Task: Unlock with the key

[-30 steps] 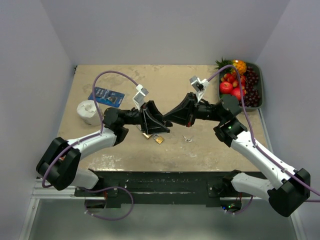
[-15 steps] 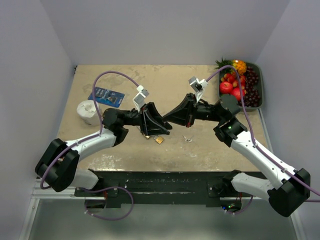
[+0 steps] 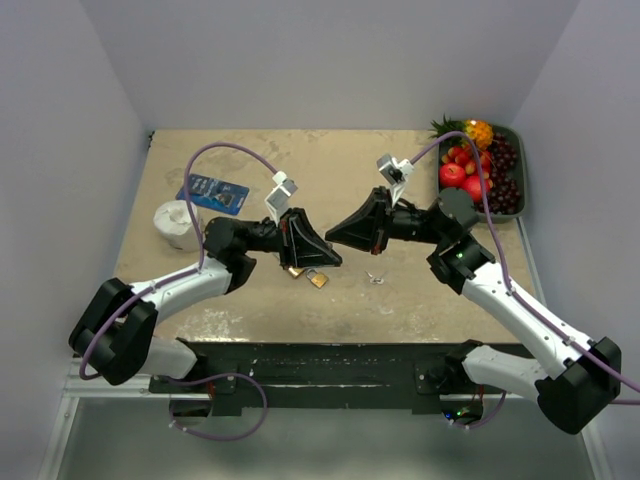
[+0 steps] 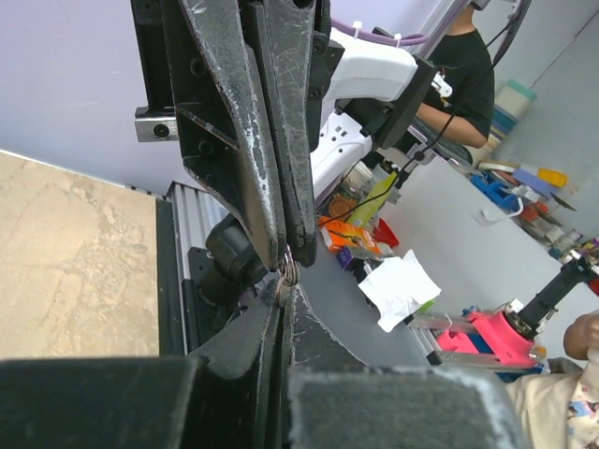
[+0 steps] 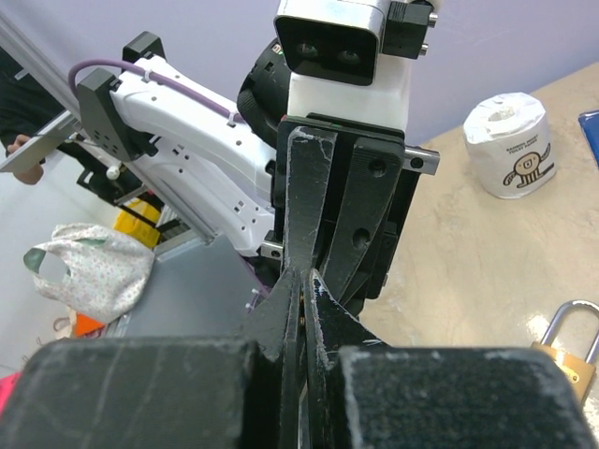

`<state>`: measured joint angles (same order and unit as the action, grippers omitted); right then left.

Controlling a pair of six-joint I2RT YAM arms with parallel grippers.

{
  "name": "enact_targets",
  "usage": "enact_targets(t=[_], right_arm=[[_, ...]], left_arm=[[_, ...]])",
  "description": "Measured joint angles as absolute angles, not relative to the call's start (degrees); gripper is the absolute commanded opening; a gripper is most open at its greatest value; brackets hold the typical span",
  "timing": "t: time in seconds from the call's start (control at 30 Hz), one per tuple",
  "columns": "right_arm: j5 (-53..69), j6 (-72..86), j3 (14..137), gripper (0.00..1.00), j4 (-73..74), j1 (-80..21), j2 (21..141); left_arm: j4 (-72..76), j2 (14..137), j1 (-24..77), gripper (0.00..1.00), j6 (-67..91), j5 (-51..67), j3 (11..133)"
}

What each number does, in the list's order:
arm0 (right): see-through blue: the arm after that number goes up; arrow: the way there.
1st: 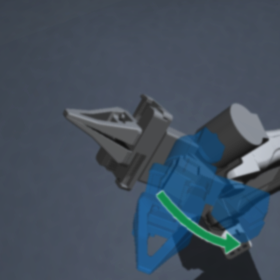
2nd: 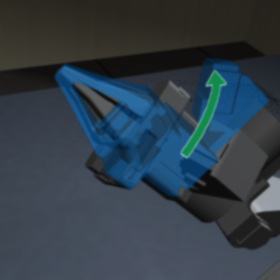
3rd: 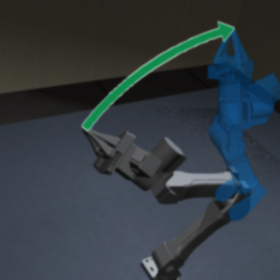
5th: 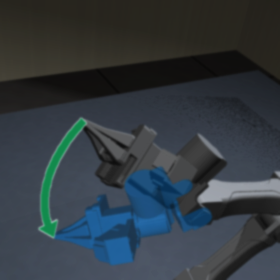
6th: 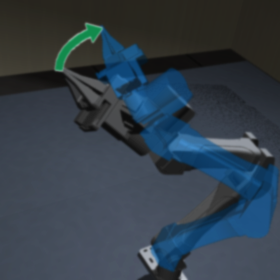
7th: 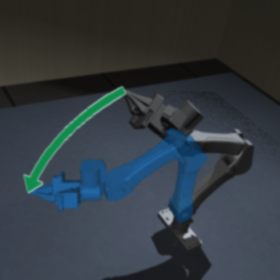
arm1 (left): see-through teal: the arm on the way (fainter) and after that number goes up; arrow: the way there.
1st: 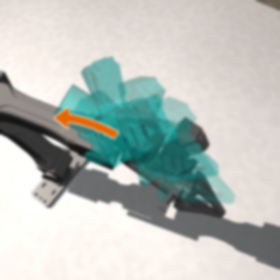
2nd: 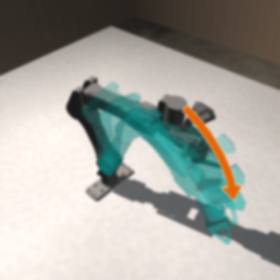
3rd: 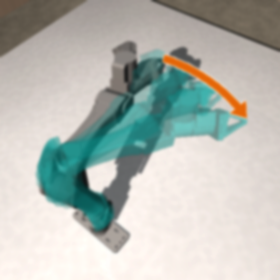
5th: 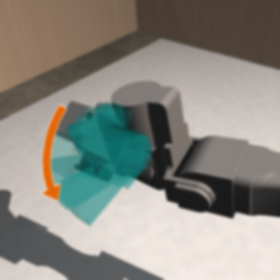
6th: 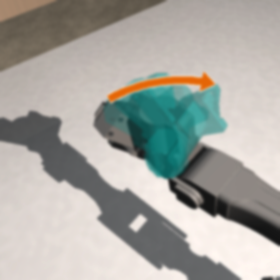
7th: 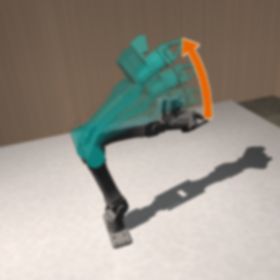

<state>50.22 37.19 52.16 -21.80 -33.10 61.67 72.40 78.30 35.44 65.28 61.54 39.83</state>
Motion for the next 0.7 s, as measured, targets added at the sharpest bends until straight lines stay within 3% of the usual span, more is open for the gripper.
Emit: enact_targets(t=[0.13, 0.23, 0.4, 0.5, 0.7], right_arm=[[50.04, 36.47, 52.16, 0.09, -20.16, -33.17, 61.47], [49.52, 34.98, 52.31, 0.22, -18.22, -33.43, 60.99], [47.00, 28.75, 55.46, 0.54, -8.14, -33.41, 59.96], [45.60, 24.88, 57.71, 0.60, -2.48, -33.39, 59.70], [43.44, 17.06, 60.75, 0.60, 8.97, -33.39, 60.64]], left_arm=[[72.36, 78.19, 35.53, 0.00, 64.47, 62.00, 39.38], [69.45, 76.90, 35.59, 0.00, 59.46, 63.11, 39.38], [38.17, 70.48, 35.73, 0.00, 35.31, 62.24, 44.77], [19.00, 69.41, 35.77, 0.00, 21.21, 58.67, 50.28], [-6.13, 71.09, 35.79, 0.00, 4.93, 54.54, 52.42]])
